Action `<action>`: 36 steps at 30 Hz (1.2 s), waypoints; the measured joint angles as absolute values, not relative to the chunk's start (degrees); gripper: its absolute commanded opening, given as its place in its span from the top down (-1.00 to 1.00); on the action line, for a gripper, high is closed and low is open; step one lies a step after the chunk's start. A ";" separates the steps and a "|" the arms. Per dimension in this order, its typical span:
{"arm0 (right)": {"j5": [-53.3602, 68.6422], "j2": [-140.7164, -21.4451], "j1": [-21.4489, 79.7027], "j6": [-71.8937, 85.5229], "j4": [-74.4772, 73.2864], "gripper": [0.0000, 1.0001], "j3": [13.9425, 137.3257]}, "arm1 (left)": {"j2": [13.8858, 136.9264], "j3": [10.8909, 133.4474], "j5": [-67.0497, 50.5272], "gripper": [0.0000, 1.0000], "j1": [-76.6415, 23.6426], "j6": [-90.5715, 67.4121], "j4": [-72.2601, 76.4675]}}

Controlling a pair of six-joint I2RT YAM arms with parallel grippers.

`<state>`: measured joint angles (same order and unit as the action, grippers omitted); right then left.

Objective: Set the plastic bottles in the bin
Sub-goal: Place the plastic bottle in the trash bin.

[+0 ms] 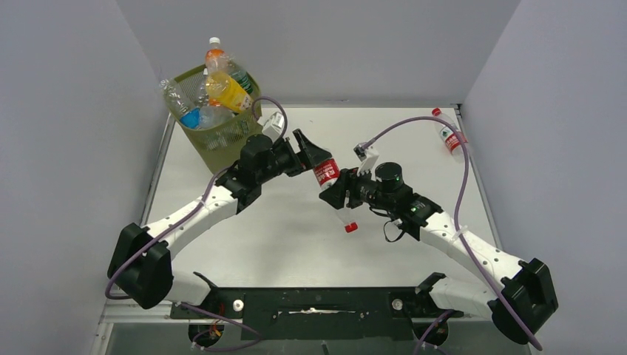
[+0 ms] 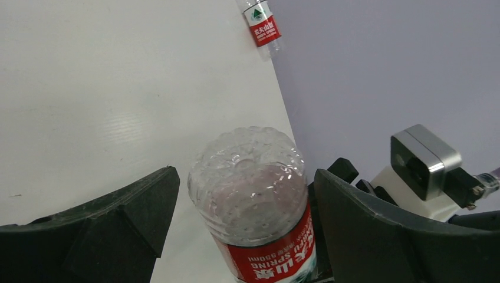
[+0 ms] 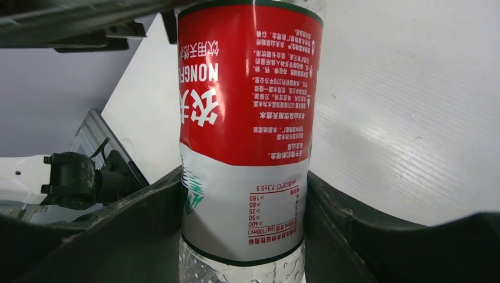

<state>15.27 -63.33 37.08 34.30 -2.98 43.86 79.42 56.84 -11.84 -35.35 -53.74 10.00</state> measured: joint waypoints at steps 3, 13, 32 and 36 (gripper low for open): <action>15.46 -63.33 37.69 34.06 -2.39 -0.07 44.47 | 79.75 56.84 -11.14 -0.71 -35.92 -53.58 9.43; 15.46 -63.33 39.86 33.67 -1.52 -0.07 44.69 | 81.17 58.92 -9.15 -0.40 -38.17 -53.23 8.08; 14.09 -62.72 40.16 33.50 -1.28 -0.19 44.69 | 83.18 63.07 -7.79 0.52 -39.16 -52.18 4.08; 14.06 -62.72 40.16 33.52 -1.19 -0.20 44.69 | 83.29 63.94 -7.40 0.56 -39.38 -51.40 2.98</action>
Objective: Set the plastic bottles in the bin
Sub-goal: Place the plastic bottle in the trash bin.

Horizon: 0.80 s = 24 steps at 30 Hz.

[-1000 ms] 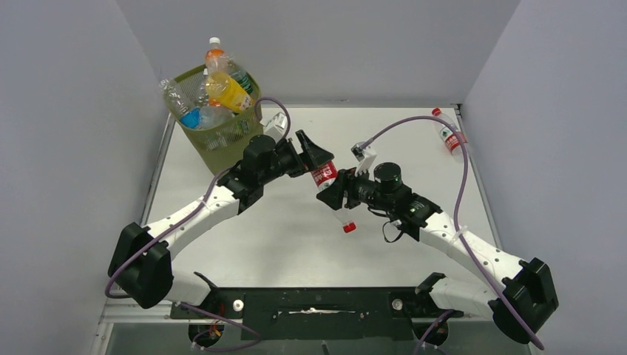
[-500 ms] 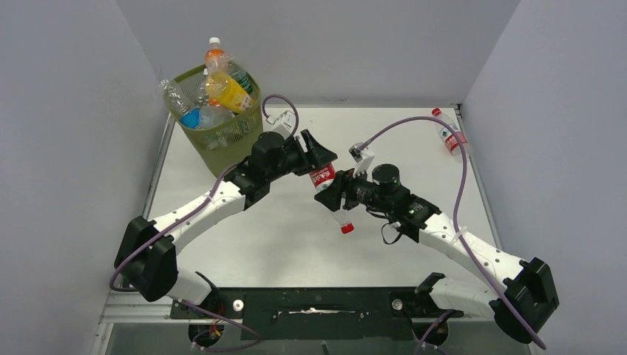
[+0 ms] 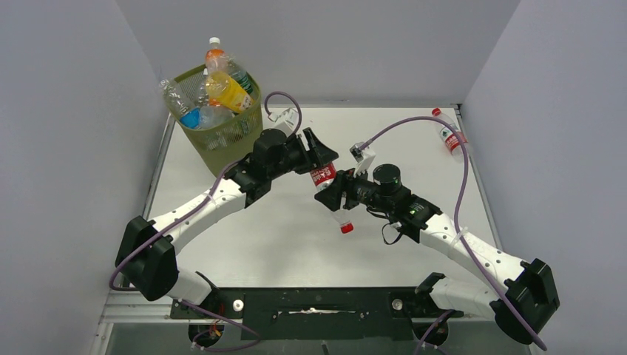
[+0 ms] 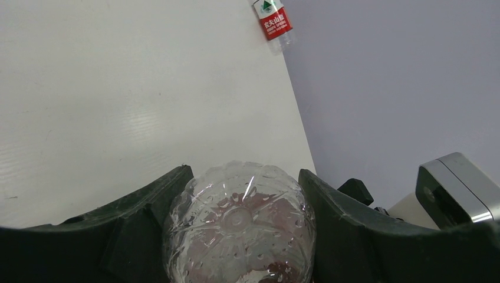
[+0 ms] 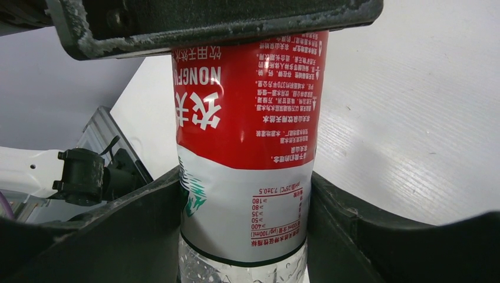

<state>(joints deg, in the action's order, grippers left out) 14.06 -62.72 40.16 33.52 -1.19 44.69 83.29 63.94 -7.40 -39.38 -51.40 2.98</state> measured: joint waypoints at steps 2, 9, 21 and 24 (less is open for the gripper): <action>14.04 -62.72 40.16 33.52 -1.13 -0.20 44.69 | 83.35 64.40 -7.25 0.56 -39.46 -50.92 2.44; 14.06 -62.72 40.16 33.50 -0.99 -0.20 44.69 | 83.40 65.06 -6.61 0.59 -39.72 -50.11 1.48; 14.09 -62.89 40.16 33.47 -0.99 -0.43 44.69 | 83.37 65.30 -5.72 0.63 -40.03 -48.84 1.32; 14.09 -63.18 40.18 33.47 -0.93 -0.53 44.69 | 83.40 65.32 -4.82 0.63 -40.10 -48.34 0.93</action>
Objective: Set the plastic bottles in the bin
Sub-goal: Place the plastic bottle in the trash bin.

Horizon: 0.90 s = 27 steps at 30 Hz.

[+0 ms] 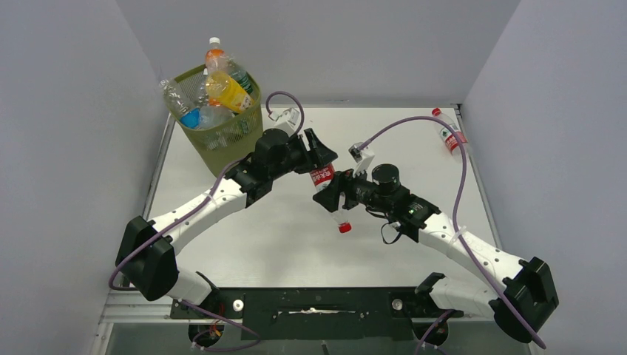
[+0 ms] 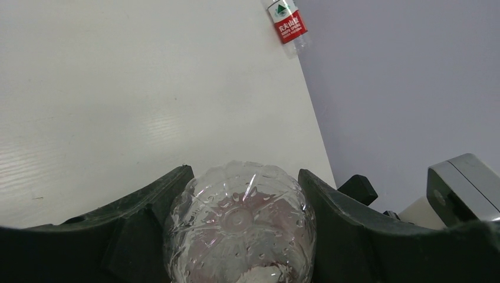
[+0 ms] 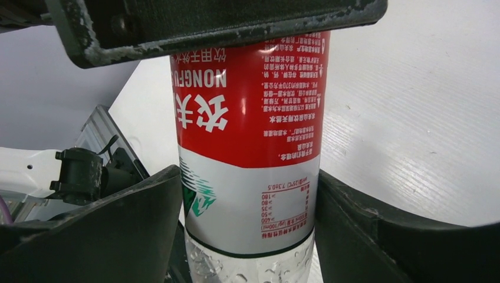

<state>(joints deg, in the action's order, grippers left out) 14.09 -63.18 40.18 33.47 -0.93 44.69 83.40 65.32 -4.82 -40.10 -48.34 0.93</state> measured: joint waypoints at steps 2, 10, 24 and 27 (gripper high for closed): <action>14.15 -63.33 40.18 33.47 -0.95 -0.56 44.69 | 83.40 65.32 -4.19 0.63 -40.07 -47.77 0.38; 14.15 -63.29 40.18 33.56 -0.97 -0.88 44.69 | 83.40 65.32 -2.48 0.64 -40.07 -46.39 -0.51; 9.37 -51.16 40.18 31.27 -12.47 -0.96 51.88 | 79.07 88.20 4.34 0.61 -27.29 -33.39 -18.46; 8.47 -49.84 40.18 30.83 -13.41 -0.96 52.53 | 76.20 95.20 5.98 0.59 -21.43 -31.18 -20.27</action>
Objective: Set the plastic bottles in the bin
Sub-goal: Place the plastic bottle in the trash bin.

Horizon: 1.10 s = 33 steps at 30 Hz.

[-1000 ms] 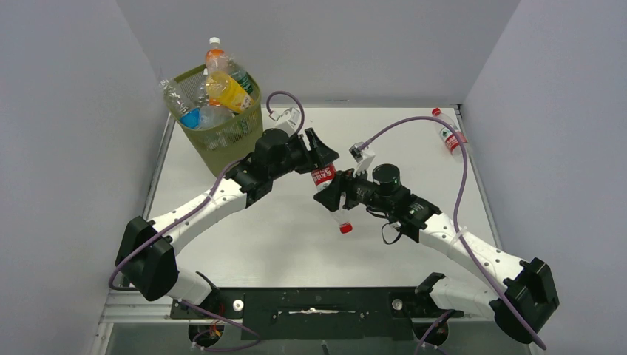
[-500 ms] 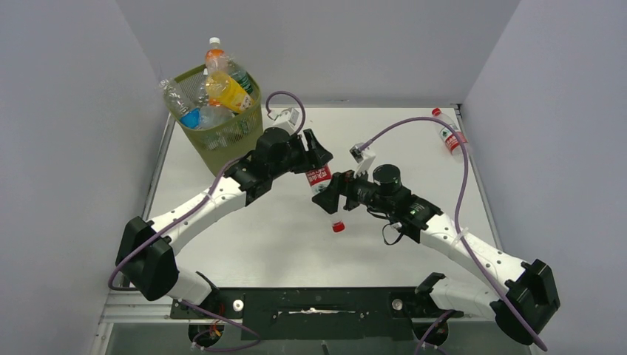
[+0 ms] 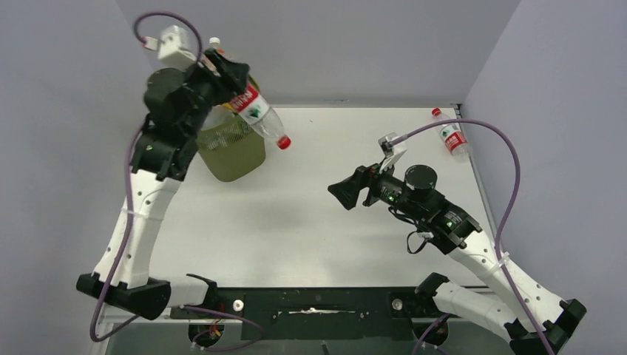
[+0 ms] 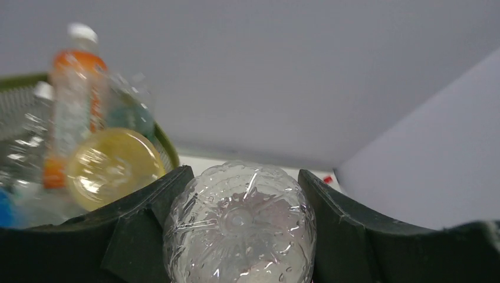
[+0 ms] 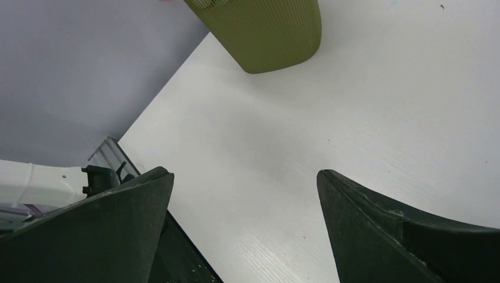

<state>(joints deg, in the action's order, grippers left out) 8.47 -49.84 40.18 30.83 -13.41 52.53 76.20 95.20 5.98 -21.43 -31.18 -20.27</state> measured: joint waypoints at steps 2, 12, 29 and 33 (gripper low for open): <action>8.16 -50.13 40.18 30.70 -14.28 -0.96 52.53 | 74.32 99.04 7.40 0.59 -18.76 -29.65 -21.39; 9.17 -54.48 40.21 30.94 -15.57 -0.96 52.40 | 70.11 116.55 22.70 0.59 -15.66 -17.15 -22.57; 10.55 -61.56 40.18 29.10 -21.71 -0.96 58.28 | 93.45 120.55 35.07 0.63 -8.56 9.15 0.23; 10.55 -61.93 40.16 29.12 -22.13 -0.95 58.28 | 98.72 120.53 32.58 0.63 -4.01 9.69 0.73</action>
<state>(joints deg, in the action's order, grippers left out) 10.55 -61.93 40.16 29.12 -22.13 58.28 98.72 120.53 32.58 -4.01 9.69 0.73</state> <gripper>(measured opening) 0.980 0.618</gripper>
